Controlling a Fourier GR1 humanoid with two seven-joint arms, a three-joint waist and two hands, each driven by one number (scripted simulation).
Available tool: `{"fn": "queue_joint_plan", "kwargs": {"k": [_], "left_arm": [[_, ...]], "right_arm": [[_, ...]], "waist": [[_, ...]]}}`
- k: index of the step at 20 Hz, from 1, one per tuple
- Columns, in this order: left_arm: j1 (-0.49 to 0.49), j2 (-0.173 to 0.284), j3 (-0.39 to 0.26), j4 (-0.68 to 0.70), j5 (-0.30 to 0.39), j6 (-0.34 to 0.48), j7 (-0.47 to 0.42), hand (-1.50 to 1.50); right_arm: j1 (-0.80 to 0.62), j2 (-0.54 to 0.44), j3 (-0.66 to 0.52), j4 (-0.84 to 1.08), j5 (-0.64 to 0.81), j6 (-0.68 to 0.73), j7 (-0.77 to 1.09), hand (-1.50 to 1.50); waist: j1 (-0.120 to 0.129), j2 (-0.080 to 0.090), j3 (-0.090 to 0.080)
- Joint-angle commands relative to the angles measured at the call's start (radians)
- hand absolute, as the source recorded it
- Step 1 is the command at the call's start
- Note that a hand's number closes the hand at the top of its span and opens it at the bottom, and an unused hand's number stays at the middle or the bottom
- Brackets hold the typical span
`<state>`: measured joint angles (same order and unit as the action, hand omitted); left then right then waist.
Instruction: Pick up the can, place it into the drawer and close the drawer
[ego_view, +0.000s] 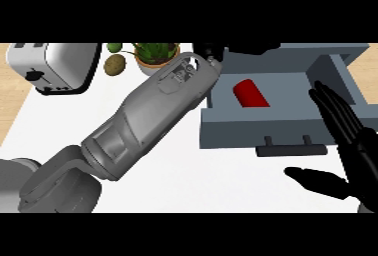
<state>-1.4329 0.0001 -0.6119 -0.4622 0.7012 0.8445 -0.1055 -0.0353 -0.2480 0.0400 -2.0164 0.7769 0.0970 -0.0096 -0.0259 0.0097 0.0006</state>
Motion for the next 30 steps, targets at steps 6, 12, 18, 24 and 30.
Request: {"fn": "queue_joint_plan", "kwargs": {"k": [6, 12, 18, 24, 30], "left_arm": [[0.027, 0.076, 0.013, -0.081, -0.047, -0.022, 0.075, -1.50], [0.077, 0.158, -0.019, -0.236, -0.104, 0.011, 0.199, -1.50], [0.143, 0.274, -0.027, -0.383, -0.123, -0.017, 0.283, -1.50], [0.190, 0.363, -0.006, -0.459, -0.130, -0.057, 0.324, -1.50], [0.221, 0.397, -0.019, -0.520, -0.149, -0.065, 0.379, -1.50]], "right_arm": [[-0.112, 0.034, 0.060, 0.338, 0.250, -0.166, -0.027, -1.50], [-0.195, 0.093, 0.019, 0.517, 0.270, -0.285, -0.039, -1.50], [-0.247, 0.110, -0.014, 0.765, 0.332, -0.444, -0.097, -1.50], [-0.391, 0.099, -0.068, 0.946, 0.368, -0.496, -0.097, -1.50], [-0.534, 0.092, -0.127, 1.149, 0.398, -0.625, -0.123, -1.50]], "waist": [[0.046, -0.009, 0.000], [0.055, -0.016, 0.000], [0.074, -0.014, 0.000], [0.076, -0.009, 0.000], [0.085, -0.002, 0.001]]}}
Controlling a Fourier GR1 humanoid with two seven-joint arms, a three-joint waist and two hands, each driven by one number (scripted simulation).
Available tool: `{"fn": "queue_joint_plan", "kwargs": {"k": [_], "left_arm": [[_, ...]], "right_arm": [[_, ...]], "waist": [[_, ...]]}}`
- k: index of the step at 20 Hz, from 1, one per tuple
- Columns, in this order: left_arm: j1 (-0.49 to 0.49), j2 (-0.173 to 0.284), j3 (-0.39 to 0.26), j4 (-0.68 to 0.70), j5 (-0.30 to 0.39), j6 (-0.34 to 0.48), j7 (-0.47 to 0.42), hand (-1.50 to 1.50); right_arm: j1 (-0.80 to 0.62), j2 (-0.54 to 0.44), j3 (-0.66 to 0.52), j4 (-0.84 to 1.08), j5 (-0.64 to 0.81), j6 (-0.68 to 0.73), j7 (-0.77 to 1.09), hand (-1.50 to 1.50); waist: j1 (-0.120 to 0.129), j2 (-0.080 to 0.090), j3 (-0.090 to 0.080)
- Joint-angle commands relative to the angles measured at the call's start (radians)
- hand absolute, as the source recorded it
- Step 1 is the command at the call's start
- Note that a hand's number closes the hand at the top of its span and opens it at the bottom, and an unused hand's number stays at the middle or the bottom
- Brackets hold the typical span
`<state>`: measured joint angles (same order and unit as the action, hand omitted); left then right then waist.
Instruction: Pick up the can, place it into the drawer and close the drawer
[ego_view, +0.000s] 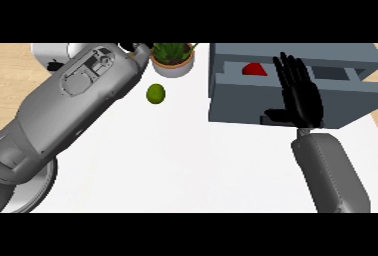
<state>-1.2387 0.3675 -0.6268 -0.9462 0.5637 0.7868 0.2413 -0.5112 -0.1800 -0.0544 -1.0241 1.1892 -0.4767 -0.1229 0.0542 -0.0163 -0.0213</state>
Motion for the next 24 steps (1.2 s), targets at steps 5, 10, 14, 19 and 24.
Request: {"fn": "queue_joint_plan", "kwargs": {"k": [5, 10, 14, 19, 24], "left_arm": [[0.129, 0.052, -0.017, -0.153, -0.032, 0.019, 0.033, -1.50], [0.154, 0.111, 0.004, -0.222, -0.034, 0.001, 0.078, -1.50], [0.260, 0.127, 0.007, -0.291, -0.053, -0.005, 0.035, -1.50], [0.290, 0.117, 0.006, -0.326, -0.071, 0.000, 0.019, -1.50], [0.385, 0.164, 0.023, -0.403, -0.070, -0.033, -0.002, -1.50]], "right_arm": [[-0.183, 0.031, -0.078, 0.312, 0.005, -0.138, 0.002, -1.50], [-0.348, 0.009, -0.124, 0.483, 0.026, -0.189, 0.022, -1.50], [-0.400, 0.032, -0.138, 0.591, 0.034, -0.273, 0.008, -1.50], [-0.525, -0.022, -0.166, 0.673, 0.040, -0.262, 0.021, -1.50], [-0.554, -0.043, -0.199, 0.733, 0.012, -0.270, -0.013, -1.50]], "waist": [[0.016, 0.023, 0.023], [0.027, 0.031, 0.023], [0.023, 0.033, 0.023], [0.039, 0.045, 0.024], [0.040, 0.044, 0.023]]}}
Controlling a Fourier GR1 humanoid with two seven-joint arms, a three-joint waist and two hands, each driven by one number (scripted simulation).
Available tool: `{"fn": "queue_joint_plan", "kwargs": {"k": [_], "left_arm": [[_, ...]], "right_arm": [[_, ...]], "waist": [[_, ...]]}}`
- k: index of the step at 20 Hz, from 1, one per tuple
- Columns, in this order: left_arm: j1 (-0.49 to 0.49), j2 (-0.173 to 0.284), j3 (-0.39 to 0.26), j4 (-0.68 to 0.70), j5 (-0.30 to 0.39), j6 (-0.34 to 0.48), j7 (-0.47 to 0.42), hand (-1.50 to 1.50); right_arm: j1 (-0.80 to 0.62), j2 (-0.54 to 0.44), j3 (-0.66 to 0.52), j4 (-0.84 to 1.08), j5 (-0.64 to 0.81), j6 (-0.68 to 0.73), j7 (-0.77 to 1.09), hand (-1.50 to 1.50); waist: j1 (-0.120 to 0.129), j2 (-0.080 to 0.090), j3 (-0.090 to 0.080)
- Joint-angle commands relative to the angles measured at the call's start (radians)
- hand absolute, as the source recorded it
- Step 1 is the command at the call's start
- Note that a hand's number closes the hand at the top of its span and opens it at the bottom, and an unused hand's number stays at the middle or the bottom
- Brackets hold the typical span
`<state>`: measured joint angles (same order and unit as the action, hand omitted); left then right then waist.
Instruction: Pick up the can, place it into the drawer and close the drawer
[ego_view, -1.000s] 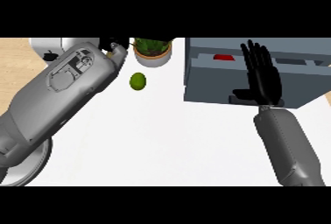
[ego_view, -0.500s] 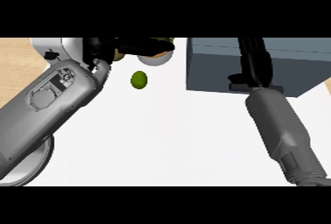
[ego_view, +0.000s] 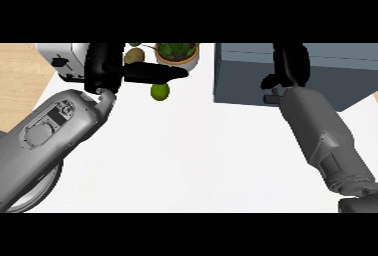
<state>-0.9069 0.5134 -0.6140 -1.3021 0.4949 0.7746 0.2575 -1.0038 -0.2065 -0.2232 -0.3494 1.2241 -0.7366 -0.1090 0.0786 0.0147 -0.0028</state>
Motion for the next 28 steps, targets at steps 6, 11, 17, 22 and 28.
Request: {"fn": "queue_joint_plan", "kwargs": {"k": [6, 11, 17, 22, 28], "left_arm": [[0.088, 0.003, 0.017, -0.043, -0.017, -0.018, -0.039, -1.50], [0.088, 0.028, 0.036, -0.046, -0.019, -0.044, -0.031, -1.50], [0.142, 0.027, 0.033, -0.090, -0.034, -0.022, -0.046, -1.50], [0.132, 0.041, 0.038, -0.095, -0.048, -0.018, -0.015, -1.50], [0.214, 0.028, 0.050, -0.120, -0.056, -0.016, -0.066, -1.50]], "right_arm": [[-0.127, -0.025, -0.052, 0.095, -0.034, -0.003, -0.025, -1.50], [-0.143, 0.034, -0.118, 0.076, -0.127, 0.013, -0.125, -1.50], [-0.178, 0.044, -0.250, 0.049, -0.288, 0.104, -0.236, -1.50], [-0.193, 0.080, -0.333, 0.038, -0.387, 0.147, -0.308, -1.50], [-0.199, 0.115, -0.446, 0.038, -0.528, 0.235, -0.373, -1.50]], "waist": [[0.022, 0.024, 0.005], [0.015, 0.022, 0.007], [0.013, 0.011, 0.007], [-0.007, 0.006, 0.007], [-0.017, 0.003, 0.005]]}}
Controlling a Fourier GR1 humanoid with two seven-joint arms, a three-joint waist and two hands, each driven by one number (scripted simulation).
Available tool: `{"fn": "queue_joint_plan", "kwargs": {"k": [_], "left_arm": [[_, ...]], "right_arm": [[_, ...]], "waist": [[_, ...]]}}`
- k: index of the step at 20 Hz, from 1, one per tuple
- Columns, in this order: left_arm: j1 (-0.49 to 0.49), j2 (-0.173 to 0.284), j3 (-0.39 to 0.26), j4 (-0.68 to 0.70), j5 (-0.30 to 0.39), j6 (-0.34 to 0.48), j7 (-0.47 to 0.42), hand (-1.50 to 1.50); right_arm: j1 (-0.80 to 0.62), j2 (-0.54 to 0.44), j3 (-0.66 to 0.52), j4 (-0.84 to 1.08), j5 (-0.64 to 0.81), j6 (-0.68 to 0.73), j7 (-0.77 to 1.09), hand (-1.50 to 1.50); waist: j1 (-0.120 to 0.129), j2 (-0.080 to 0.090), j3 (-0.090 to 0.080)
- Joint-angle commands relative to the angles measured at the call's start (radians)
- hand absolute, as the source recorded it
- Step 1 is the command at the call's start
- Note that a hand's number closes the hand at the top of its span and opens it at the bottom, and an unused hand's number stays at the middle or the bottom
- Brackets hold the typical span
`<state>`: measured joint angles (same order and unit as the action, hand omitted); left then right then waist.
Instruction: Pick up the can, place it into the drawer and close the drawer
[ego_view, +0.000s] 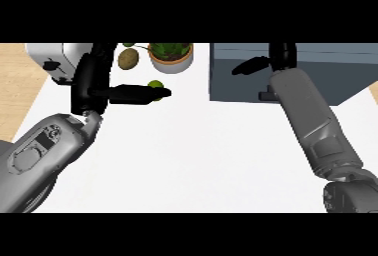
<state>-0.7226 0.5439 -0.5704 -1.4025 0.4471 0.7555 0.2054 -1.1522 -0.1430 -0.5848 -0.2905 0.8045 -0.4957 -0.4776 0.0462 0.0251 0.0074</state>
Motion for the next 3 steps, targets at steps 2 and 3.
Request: {"fn": "queue_joint_plan", "kwargs": {"k": [2, 3], "left_arm": [[0.066, -0.002, 0.017, -0.032, -0.006, -0.005, -0.026, -1.50], [0.030, -0.016, 0.032, -0.005, -0.013, 0.000, -0.015, -1.50]], "right_arm": [[-0.051, 0.035, -0.099, -0.018, -0.130, 0.026, -0.030, -1.50], [-0.050, 0.055, -0.097, -0.014, -0.132, 0.016, -0.028, -1.50]], "waist": [[0.009, -0.009, -0.006], [-0.005, -0.010, -0.006]]}}
